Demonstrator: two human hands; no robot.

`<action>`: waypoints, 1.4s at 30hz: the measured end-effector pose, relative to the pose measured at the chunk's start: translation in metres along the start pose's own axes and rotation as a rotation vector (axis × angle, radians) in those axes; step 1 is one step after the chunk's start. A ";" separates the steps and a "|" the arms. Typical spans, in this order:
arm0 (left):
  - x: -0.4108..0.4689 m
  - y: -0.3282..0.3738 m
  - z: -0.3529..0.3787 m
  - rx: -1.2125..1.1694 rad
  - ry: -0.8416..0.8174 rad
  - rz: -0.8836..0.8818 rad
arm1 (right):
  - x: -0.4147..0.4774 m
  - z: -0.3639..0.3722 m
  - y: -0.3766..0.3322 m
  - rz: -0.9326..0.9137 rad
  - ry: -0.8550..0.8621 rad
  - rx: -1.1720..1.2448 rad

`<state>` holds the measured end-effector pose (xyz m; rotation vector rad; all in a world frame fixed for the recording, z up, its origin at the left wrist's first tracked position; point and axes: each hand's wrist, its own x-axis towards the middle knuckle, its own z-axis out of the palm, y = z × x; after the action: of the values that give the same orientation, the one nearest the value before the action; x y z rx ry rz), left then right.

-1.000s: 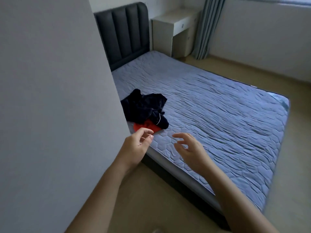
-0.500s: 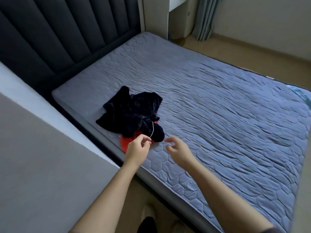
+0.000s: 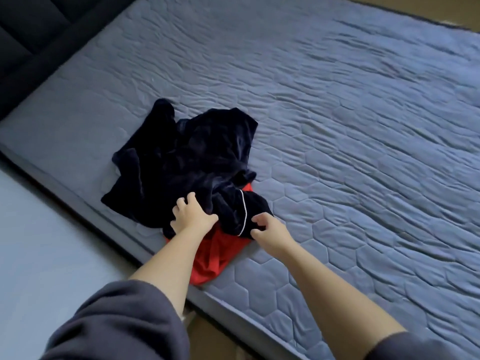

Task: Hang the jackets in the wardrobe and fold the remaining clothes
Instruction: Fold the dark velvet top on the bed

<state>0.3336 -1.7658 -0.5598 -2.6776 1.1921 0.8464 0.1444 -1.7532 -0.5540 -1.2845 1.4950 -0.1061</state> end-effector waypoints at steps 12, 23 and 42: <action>-0.014 0.037 -0.086 -0.496 0.449 0.360 | -0.006 -0.015 -0.009 -0.043 0.001 0.128; -0.328 0.138 -0.248 -0.483 0.534 1.150 | -0.228 -0.213 -0.100 -0.536 0.395 -0.120; -0.558 0.241 -0.290 0.253 0.476 1.240 | -0.573 -0.478 0.067 -0.013 0.996 -0.516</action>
<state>-0.0091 -1.6504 0.0081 -1.7399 2.8696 0.0117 -0.3672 -1.5637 -0.0411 -1.7739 2.4682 -0.4398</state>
